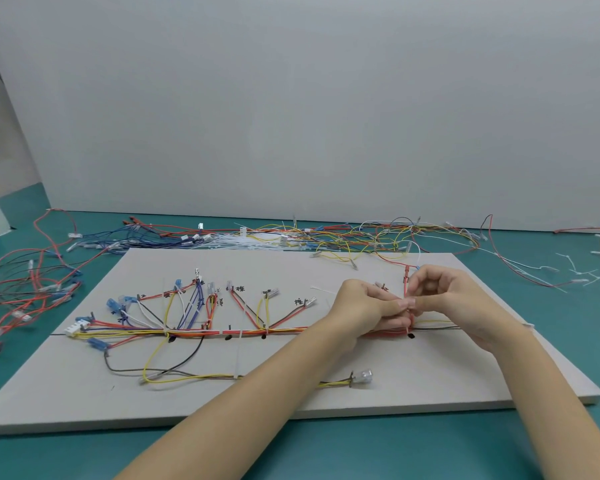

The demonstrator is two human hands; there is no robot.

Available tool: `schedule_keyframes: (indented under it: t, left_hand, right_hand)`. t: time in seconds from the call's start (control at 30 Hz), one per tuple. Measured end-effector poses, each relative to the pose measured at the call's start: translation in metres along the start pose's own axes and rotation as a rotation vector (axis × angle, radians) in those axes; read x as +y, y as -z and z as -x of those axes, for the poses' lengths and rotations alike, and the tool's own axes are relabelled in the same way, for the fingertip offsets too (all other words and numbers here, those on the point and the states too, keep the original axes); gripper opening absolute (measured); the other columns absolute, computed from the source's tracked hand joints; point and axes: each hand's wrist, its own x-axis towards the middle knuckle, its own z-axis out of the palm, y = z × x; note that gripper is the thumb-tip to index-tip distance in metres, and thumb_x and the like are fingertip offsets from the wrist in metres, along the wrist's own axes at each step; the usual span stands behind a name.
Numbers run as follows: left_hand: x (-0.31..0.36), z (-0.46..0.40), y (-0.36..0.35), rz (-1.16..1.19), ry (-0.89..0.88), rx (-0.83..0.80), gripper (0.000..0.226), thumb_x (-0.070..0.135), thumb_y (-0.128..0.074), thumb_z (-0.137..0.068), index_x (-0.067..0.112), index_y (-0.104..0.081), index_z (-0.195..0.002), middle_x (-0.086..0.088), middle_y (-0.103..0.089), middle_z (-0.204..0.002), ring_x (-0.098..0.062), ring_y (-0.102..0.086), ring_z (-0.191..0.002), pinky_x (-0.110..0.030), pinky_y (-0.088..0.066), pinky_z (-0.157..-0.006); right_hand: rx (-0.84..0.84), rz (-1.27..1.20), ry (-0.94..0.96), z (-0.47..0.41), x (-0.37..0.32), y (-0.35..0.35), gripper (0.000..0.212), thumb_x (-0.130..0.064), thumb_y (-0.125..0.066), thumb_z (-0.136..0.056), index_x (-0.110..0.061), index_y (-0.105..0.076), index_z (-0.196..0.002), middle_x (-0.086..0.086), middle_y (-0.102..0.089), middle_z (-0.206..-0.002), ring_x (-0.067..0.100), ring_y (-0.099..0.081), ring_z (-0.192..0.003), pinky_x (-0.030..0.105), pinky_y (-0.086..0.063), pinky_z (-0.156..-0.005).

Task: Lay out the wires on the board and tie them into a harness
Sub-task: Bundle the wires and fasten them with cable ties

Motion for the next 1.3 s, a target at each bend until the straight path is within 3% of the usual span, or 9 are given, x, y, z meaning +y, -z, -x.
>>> schedule_keyframes:
  t: [0.17, 0.33, 0.5, 0.6, 0.73, 0.87, 1.03, 1.13, 1.3]
  left_hand:
    - [-0.001, 0.001, -0.001, -0.050, 0.014, 0.015, 0.022, -0.001, -0.067, -0.086, -0.014, -0.067, -0.104, -0.023, -0.069, -0.093, -0.022, -0.067, -0.069, -0.028, -0.059, -0.075]
    - [-0.002, -0.001, -0.001, -0.063, 0.021, 0.025, 0.024, -0.001, -0.068, -0.086, -0.015, -0.066, -0.105, -0.028, -0.068, -0.102, -0.024, -0.066, -0.073, -0.027, -0.059, -0.075]
    - [-0.001, -0.004, 0.000, -0.154, 0.010, 0.033, 0.024, 0.005, -0.069, -0.087, -0.010, -0.068, -0.107, -0.013, -0.066, -0.078, -0.012, -0.064, -0.062, -0.014, -0.056, -0.058]
    - [-0.001, -0.004, 0.000, -0.186, 0.000, 0.016, 0.024, 0.004, -0.068, -0.088, -0.011, -0.068, -0.106, -0.013, -0.065, -0.077, -0.011, -0.063, -0.059, -0.013, -0.054, -0.056]
    - [-0.002, 0.000, -0.005, -0.309, -0.056, 0.020, 0.012, 0.004, -0.067, -0.086, -0.006, -0.071, -0.092, -0.015, -0.064, -0.074, -0.020, -0.062, -0.061, -0.018, -0.053, -0.054]
    - [-0.011, -0.002, -0.010, -0.511, -0.162, 0.094, 0.008, 0.005, -0.065, -0.082, 0.000, -0.071, -0.082, -0.010, -0.065, -0.066, -0.021, -0.054, -0.045, -0.023, -0.047, -0.043]
    - [-0.010, -0.006, -0.006, -0.549, -0.184, 0.087, 0.010, 0.011, -0.070, -0.082, 0.002, -0.073, -0.084, -0.012, -0.067, -0.072, -0.022, -0.053, -0.051, -0.026, -0.044, -0.051]
    - [-0.010, -0.005, -0.005, -0.546, -0.184, 0.086, 0.009, 0.010, -0.069, -0.081, 0.002, -0.074, -0.081, -0.008, -0.064, -0.067, -0.018, -0.052, -0.051, -0.023, -0.043, -0.048]
    - [-0.009, -0.004, -0.006, -0.542, -0.176, 0.077, 0.009, 0.011, -0.069, -0.081, 0.003, -0.074, -0.079, -0.010, -0.068, -0.070, -0.021, -0.053, -0.052, -0.024, -0.044, -0.051]
  right_hand:
    - [0.023, -0.003, 0.015, 0.000, 0.000, 0.000, 0.024, 0.019, -0.064, -0.077, -0.004, -0.055, -0.078, 0.012, -0.061, -0.069, 0.020, -0.058, -0.057, 0.024, -0.050, -0.057]
    - [0.020, 0.010, 0.014, 0.000, 0.001, -0.001, 0.024, 0.019, -0.061, -0.079, -0.004, -0.055, -0.078, 0.013, -0.059, -0.069, 0.021, -0.056, -0.058, 0.026, -0.049, -0.058]
    - [0.022, 0.012, 0.022, 0.000, -0.001, -0.001, 0.024, 0.018, -0.061, -0.080, -0.005, -0.054, -0.078, 0.014, -0.058, -0.071, 0.021, -0.055, -0.059, 0.027, -0.048, -0.060]
    - [0.019, -0.001, 0.017, 0.000, -0.001, -0.002, 0.024, 0.019, -0.060, -0.079, -0.004, -0.054, -0.078, 0.012, -0.059, -0.069, 0.021, -0.055, -0.058, 0.025, -0.049, -0.057]
    - [0.029, -0.020, 0.027, 0.002, -0.003, 0.000, 0.025, 0.019, -0.061, -0.079, -0.005, -0.053, -0.077, 0.012, -0.060, -0.068, 0.022, -0.054, -0.059, 0.028, -0.047, -0.060]
    - [0.159, -0.100, 0.073, 0.000, -0.005, -0.003, 0.025, 0.017, -0.064, -0.078, -0.007, -0.056, -0.077, 0.007, -0.064, -0.067, 0.016, -0.058, -0.056, 0.023, -0.051, -0.058]
    - [0.158, -0.068, -0.016, 0.000, -0.003, -0.002, 0.015, -0.009, -0.073, -0.082, -0.013, -0.070, -0.096, 0.006, -0.072, -0.076, 0.013, -0.065, -0.065, 0.023, -0.054, -0.058]
    - [0.057, 0.071, -0.084, 0.003, -0.001, -0.004, 0.005, -0.014, -0.076, -0.081, -0.011, -0.074, -0.078, 0.007, -0.069, -0.068, 0.009, -0.060, -0.059, 0.017, -0.046, -0.050]
    - [0.045, 0.129, -0.087, 0.004, -0.003, -0.005, 0.020, -0.014, -0.071, -0.085, -0.003, -0.063, -0.070, 0.008, -0.065, -0.062, 0.009, -0.059, -0.055, 0.017, -0.041, -0.048]
